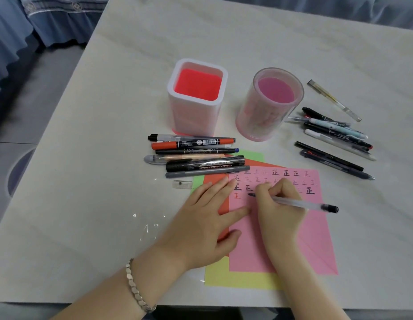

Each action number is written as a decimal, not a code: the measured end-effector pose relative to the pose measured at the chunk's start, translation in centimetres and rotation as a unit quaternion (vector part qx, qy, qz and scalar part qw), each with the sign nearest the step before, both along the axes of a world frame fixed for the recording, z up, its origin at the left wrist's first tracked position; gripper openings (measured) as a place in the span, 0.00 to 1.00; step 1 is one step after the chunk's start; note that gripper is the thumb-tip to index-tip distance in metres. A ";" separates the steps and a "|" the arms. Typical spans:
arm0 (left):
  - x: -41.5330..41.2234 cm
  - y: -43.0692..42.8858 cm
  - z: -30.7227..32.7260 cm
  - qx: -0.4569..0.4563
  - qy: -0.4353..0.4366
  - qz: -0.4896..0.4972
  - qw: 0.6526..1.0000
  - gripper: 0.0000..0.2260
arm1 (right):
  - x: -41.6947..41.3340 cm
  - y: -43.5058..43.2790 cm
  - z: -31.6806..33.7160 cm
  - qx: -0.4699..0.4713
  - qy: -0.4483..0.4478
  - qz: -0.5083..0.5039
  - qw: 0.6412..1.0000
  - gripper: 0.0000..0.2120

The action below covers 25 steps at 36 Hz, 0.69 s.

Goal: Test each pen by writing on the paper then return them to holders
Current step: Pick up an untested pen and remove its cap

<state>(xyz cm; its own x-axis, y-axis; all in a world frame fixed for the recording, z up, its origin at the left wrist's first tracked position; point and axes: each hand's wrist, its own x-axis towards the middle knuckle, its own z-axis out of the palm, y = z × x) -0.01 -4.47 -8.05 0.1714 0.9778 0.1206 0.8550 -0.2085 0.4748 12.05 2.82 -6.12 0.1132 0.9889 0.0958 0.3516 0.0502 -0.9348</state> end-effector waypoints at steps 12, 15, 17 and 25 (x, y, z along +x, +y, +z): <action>0.0 0.0 0.1 -0.003 0.006 -0.002 1.000 0.18 | 0.3 0.1 -0.2 -0.012 0.001 -0.001 1.000 0.19; 0.0 0.0 0.2 -0.003 0.001 -0.001 1.000 0.18 | 0.4 0.3 -0.1 -0.021 0.024 -0.020 0.999 0.19; 0.0 0.0 0.2 0.001 -0.004 0.000 1.000 0.18 | 0.6 0.5 0.2 -0.026 0.061 -0.013 0.998 0.17; -0.1 -0.1 0.0 0.010 -0.007 -0.011 1.000 0.16 | 3.7 0.4 1.9 -0.123 0.038 0.127 0.984 0.11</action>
<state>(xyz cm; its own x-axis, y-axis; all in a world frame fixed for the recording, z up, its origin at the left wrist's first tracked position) -0.10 -4.55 -8.01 0.1909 0.9712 0.1423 0.8439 -0.2365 0.4816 15.74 3.17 -4.18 -0.1421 0.9787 -0.1485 0.2846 -0.1033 -0.9531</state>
